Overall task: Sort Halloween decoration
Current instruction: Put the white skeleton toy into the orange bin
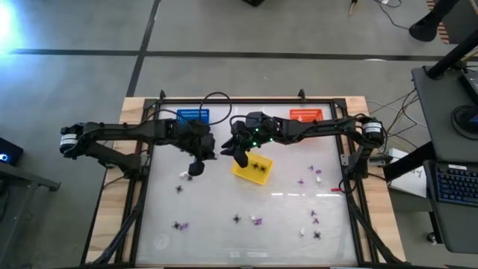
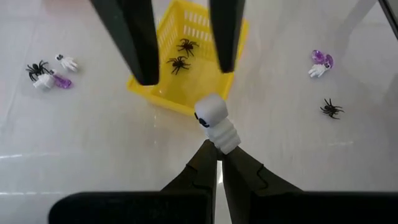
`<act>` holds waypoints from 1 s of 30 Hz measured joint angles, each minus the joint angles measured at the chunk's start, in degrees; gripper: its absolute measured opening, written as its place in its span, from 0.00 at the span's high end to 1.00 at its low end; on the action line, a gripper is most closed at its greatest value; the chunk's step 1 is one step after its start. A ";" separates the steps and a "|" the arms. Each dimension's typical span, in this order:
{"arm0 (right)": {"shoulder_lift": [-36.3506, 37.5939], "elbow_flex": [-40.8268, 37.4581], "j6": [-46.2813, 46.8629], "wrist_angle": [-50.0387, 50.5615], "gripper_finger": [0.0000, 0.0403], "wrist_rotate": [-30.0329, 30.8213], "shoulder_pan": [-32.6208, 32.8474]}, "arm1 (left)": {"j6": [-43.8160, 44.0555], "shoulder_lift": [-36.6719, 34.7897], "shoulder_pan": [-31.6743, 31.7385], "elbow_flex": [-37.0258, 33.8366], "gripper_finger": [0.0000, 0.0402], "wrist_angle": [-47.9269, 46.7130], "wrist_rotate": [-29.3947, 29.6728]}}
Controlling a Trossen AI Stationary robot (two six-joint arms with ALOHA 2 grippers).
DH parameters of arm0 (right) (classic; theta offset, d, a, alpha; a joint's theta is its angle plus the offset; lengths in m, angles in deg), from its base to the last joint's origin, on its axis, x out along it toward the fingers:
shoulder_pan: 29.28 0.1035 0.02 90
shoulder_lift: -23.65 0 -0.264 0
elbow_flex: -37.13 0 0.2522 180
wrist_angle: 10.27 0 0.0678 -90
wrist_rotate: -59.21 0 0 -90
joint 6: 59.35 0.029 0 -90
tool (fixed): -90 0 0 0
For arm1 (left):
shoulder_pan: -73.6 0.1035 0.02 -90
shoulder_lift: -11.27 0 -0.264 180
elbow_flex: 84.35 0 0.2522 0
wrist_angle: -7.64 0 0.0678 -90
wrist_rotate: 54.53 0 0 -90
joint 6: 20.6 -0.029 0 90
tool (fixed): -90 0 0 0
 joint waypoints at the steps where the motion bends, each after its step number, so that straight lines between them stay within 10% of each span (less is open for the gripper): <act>1: 0.00 0.00 0.01 -0.03 0.67 0.02 0.02 | -0.01 0.00 -0.01 0.00 1.00 0.24 -0.02; 18: -0.26 0.00 0.38 -0.04 0.68 0.44 0.24 | -0.20 0.00 2.25 0.02 1.00 5.63 0.07; 30: -0.26 0.00 0.70 -0.69 0.90 3.01 0.22 | -0.18 0.02 2.39 0.02 1.00 6.43 0.17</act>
